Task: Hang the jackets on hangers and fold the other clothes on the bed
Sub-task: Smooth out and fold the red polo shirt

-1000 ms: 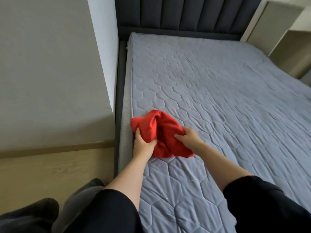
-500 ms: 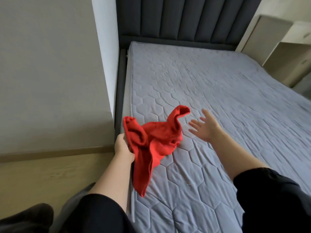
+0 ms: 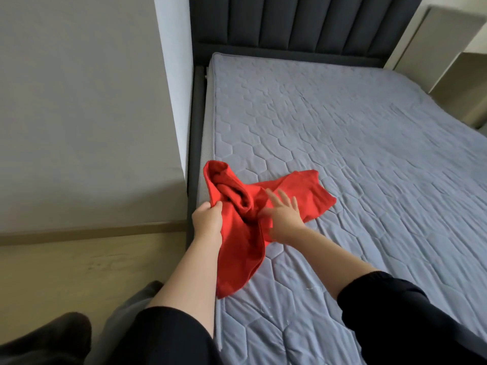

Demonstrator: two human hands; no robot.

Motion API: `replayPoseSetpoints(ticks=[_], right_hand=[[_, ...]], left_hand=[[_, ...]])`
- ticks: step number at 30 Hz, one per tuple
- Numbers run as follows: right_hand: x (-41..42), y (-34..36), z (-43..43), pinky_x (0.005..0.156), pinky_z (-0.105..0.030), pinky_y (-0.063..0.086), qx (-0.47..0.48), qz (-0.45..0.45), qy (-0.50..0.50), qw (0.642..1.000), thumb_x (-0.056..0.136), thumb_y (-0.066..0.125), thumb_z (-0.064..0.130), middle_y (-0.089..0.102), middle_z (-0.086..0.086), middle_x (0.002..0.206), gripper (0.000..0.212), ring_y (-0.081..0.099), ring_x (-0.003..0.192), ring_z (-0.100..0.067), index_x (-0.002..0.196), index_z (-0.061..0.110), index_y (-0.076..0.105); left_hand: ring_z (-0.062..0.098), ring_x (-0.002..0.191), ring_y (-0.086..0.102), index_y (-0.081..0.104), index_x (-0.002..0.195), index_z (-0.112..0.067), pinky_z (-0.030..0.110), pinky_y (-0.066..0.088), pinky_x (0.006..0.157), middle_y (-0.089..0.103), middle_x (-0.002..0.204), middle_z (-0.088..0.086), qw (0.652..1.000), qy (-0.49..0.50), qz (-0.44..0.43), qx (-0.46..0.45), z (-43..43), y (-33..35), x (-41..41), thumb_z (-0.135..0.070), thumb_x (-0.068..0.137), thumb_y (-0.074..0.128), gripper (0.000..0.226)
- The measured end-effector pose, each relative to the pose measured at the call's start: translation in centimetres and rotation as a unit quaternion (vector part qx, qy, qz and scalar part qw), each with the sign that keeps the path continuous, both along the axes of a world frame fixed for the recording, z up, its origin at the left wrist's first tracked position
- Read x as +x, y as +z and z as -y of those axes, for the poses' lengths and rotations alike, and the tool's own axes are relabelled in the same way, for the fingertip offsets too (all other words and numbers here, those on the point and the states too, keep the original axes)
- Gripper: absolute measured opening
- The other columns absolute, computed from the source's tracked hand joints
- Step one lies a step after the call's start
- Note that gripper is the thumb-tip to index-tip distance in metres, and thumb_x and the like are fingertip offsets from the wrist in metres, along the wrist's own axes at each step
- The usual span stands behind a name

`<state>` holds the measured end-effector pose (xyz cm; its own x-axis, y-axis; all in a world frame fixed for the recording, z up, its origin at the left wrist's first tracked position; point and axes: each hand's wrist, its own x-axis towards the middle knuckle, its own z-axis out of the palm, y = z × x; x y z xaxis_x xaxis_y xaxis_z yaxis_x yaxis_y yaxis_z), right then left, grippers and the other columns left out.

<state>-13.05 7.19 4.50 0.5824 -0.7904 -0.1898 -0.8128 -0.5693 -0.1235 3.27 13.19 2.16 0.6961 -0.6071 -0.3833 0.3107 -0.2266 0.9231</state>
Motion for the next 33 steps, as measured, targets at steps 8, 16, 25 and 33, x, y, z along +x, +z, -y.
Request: replayPoseSetpoints(ticks=[8, 16, 25, 33], right_hand=[[-2.8, 0.9, 0.6, 0.072, -0.036, 0.058, 0.256, -0.213, -0.066, 0.941, 0.079, 0.065, 0.053, 0.067, -0.016, 0.104, 0.065, 0.068, 0.09, -0.033, 0.121, 0.003, 0.057], [-3.2, -0.3, 0.5, 0.083, -0.038, 0.045, -0.059, 0.011, -0.114, 0.992, 0.082, 0.064, 0.033, 0.053, -0.01, 0.124, 0.059, 0.053, 0.114, -0.034, 0.133, 0.017, 0.039], [2.1, 5.8, 1.6, 0.074, -0.026, 0.044, 0.093, 0.415, -0.232, 0.875, 0.094, 0.055, 0.022, 0.068, -0.019, 0.108, 0.03, 0.062, 0.105, -0.03, 0.112, -0.001, 0.064], [2.3, 23.5, 3.2, 0.088, -0.024, 0.045, 0.094, 0.626, -0.128, 0.764, 0.078, 0.073, 0.01, 0.059, 0.009, 0.107, 0.054, 0.059, 0.1, -0.01, 0.124, 0.023, 0.047]], left_hand=[[0.031, 0.111, 0.056, 0.062, 0.118, 0.008, 0.025, 0.038, 0.082, 0.062, 0.119, 0.023, 0.992, 0.124, 0.013, 0.02, -0.7, 1.6, 1.0, -0.011, 0.099, 0.043, 0.032], [0.019, 0.077, 0.059, 0.064, 0.115, -0.01, 0.03, 0.049, 0.069, 0.064, 0.091, 0.006, 0.994, 0.011, -0.104, -0.015, -0.4, 2.7, -0.4, -0.019, 0.098, 0.051, 0.024], [0.014, 0.077, 0.061, 0.06, 0.121, 0.0, 0.03, 0.049, 0.088, 0.066, 0.095, 0.006, 0.966, -0.215, 0.019, -0.142, 1.5, 13.0, -1.4, -0.003, 0.097, 0.047, 0.027], [0.02, 0.09, 0.063, 0.064, 0.118, -0.002, 0.032, 0.051, 0.089, 0.067, 0.102, 0.008, 0.918, -0.229, 0.246, -0.21, 3.1, 31.9, -1.3, -0.006, 0.097, 0.049, 0.026]])
